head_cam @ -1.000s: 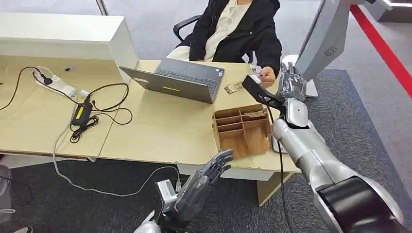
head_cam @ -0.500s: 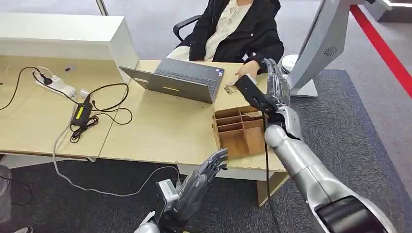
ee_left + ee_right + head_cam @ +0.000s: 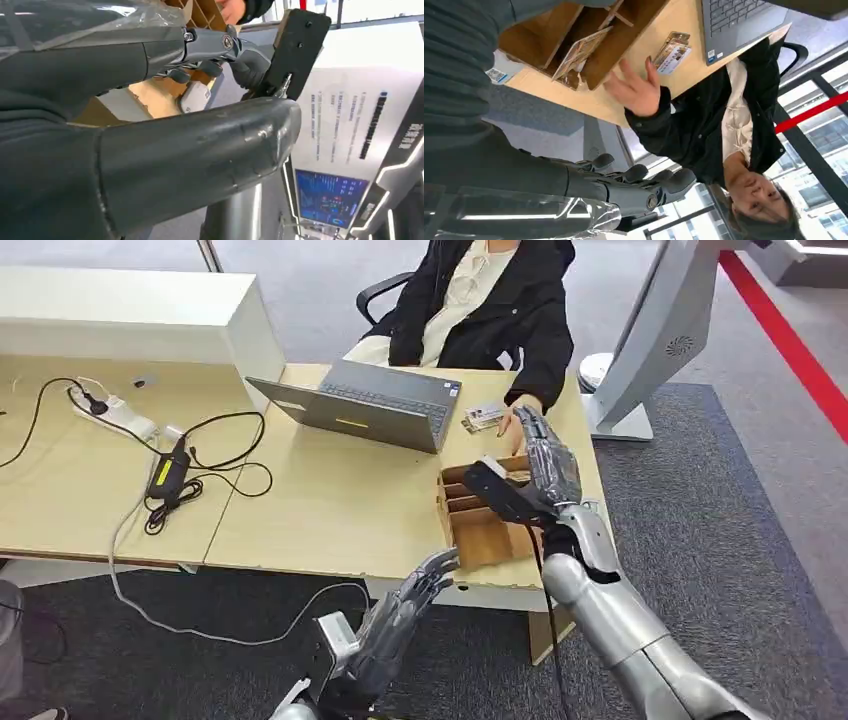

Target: Pass the card to the sensor for recognition and then transmit it.

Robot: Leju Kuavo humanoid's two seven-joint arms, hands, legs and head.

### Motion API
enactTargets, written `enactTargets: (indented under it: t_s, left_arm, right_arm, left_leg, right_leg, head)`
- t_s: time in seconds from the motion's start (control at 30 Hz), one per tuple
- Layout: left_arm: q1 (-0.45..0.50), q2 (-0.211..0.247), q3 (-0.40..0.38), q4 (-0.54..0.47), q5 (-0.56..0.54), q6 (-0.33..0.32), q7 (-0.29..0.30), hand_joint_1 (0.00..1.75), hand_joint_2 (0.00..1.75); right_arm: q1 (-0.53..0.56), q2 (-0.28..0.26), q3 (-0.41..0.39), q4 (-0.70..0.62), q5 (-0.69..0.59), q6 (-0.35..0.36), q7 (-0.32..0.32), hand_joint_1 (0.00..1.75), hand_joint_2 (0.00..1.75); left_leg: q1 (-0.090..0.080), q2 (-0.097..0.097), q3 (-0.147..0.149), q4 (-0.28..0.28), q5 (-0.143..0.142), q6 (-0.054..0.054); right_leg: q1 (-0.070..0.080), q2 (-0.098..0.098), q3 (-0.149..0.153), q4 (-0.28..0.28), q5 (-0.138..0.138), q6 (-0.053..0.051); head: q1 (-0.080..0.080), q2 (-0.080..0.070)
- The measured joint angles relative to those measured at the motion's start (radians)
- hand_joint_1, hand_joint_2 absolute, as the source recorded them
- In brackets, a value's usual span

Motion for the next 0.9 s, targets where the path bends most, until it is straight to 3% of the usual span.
enactTargets:
  t_s: [0.43,0.9]
  left_arm:
    - [0.011,0.025,-0.001,-0.041,0.001,0.026,0.013,0.00,0.00]
    - [0.013,0.033,-0.002,-0.050,0.005,0.044,0.013,0.00,0.00]
  right_arm:
    - [-0.038,0.020,0.070,0.076,0.215,0.008,0.022,0.00,1.75]
    - [-0.087,0.048,0.121,0.202,0.240,-0.008,0.023,0.00,1.75]
  left_leg:
    - [0.000,0.000,-0.001,0.000,0.000,0.000]
    - [0.000,0.000,-0.001,0.000,0.000,0.000]
  right_leg:
    - [0.000,0.000,0.000,0.000,0.000,0.000]
    - [0.000,0.000,0.000,0.000,0.000,0.000]
  head:
    - [-0.001,0.000]
    - [0.000,0.000]
